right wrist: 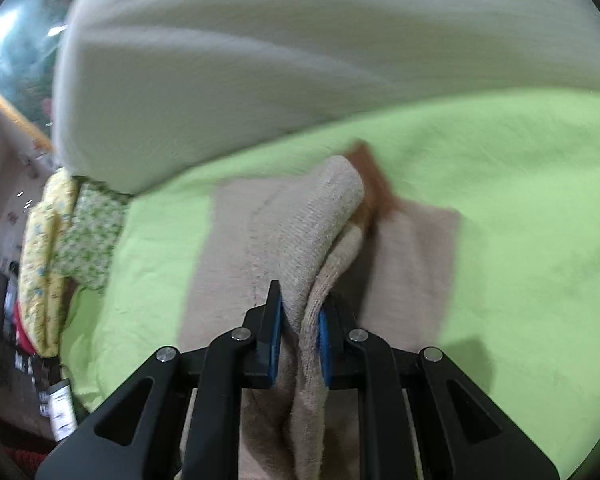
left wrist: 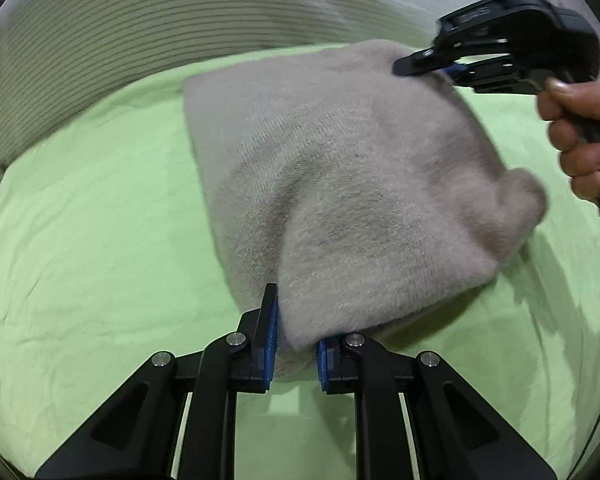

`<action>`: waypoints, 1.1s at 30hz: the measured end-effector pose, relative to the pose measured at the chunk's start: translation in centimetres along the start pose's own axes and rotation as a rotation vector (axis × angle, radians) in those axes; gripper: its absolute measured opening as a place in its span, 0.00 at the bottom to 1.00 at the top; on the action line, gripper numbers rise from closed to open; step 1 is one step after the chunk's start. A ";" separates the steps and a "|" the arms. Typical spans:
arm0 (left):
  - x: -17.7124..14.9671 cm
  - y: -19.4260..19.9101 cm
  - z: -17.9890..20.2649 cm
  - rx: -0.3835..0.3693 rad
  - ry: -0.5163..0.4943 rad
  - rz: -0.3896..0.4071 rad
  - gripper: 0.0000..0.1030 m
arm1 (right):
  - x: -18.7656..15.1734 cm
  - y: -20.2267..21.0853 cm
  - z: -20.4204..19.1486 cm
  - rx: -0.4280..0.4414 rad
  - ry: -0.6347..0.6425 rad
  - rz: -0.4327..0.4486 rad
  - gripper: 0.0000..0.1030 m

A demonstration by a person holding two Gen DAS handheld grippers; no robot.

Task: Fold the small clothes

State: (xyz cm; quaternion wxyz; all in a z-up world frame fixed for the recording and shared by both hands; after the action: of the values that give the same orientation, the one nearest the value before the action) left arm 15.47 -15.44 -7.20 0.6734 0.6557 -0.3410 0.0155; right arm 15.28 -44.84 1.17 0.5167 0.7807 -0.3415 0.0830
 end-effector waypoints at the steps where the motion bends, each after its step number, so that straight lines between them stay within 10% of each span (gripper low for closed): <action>1: 0.1 -0.2 0.3 0.007 -0.010 -0.003 0.15 | -0.1 -0.5 0.4 -0.013 -0.005 -0.002 0.16; 14: 0.4 -1.6 2.7 0.008 -0.011 -0.050 0.29 | -0.1 -2.1 1.8 -0.104 -0.002 0.006 0.25; 19: -0.4 0.3 2.1 -0.015 0.026 -0.057 0.58 | -1.1 2.1 2.4 -0.069 -0.081 0.078 0.44; 33: -3.6 -0.1 -2.3 -0.092 0.248 -0.098 0.58 | -12.2 5.2 -0.5 -0.029 -0.083 0.051 0.45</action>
State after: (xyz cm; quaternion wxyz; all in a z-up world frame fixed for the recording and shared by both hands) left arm 13.73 -11.85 -8.82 0.7396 0.6332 -0.2230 0.0478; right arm 2.98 -40.10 -0.59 0.5113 0.7668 -0.3836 0.0588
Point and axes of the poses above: each gripper's, at about its wrist camera, not at the fingertips, and y roughly against the way its jaws point, z to its right, x to its top, the point moved 1 cm from there along -y, roughly the way its jaws point, and after that the axes turned 3 degrees about -z, right-handed, at the moved point
